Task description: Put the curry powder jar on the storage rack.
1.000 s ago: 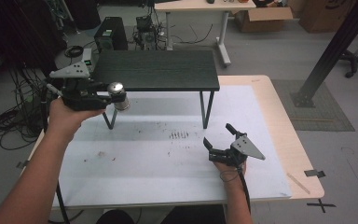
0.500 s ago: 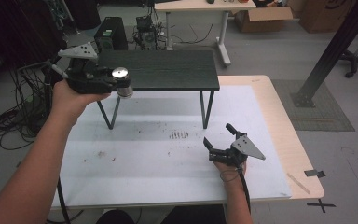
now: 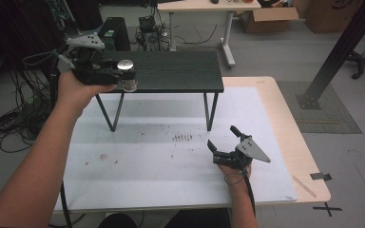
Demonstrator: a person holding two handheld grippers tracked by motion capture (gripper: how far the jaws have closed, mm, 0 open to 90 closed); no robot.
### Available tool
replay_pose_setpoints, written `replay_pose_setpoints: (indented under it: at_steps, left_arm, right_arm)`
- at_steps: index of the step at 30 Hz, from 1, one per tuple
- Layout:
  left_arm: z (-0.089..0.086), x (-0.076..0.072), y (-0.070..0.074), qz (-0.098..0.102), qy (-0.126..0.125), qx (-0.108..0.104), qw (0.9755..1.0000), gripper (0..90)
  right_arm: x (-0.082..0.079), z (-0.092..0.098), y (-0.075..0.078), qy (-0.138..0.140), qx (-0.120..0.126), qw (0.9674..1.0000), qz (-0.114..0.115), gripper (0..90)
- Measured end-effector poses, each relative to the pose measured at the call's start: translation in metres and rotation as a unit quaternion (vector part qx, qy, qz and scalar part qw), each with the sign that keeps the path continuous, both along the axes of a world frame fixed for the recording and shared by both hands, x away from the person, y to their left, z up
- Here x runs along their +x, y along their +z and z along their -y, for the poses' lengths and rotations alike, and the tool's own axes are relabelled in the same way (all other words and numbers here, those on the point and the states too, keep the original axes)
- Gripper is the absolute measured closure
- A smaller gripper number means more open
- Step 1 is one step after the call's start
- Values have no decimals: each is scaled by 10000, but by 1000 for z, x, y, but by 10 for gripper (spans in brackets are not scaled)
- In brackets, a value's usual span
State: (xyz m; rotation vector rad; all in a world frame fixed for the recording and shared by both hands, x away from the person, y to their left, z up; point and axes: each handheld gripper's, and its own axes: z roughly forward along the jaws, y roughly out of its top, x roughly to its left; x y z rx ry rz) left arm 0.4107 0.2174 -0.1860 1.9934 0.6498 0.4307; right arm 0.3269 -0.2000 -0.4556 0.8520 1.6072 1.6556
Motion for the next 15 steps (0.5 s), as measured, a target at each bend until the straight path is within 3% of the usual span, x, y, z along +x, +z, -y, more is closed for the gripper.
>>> replay_pose_setpoints:
  at_steps: [7, 15]
  left_arm:
    - [1, 12, 3, 14, 52, 20, 10000, 492]
    - [2, 30, -7, -87, 179, -47, 9998, 492]
  right_arm:
    - [0, 0, 0, 0, 7, 10000, -11, 0]
    - [0, 0, 0, 2, 16, 10000, -3, 0]
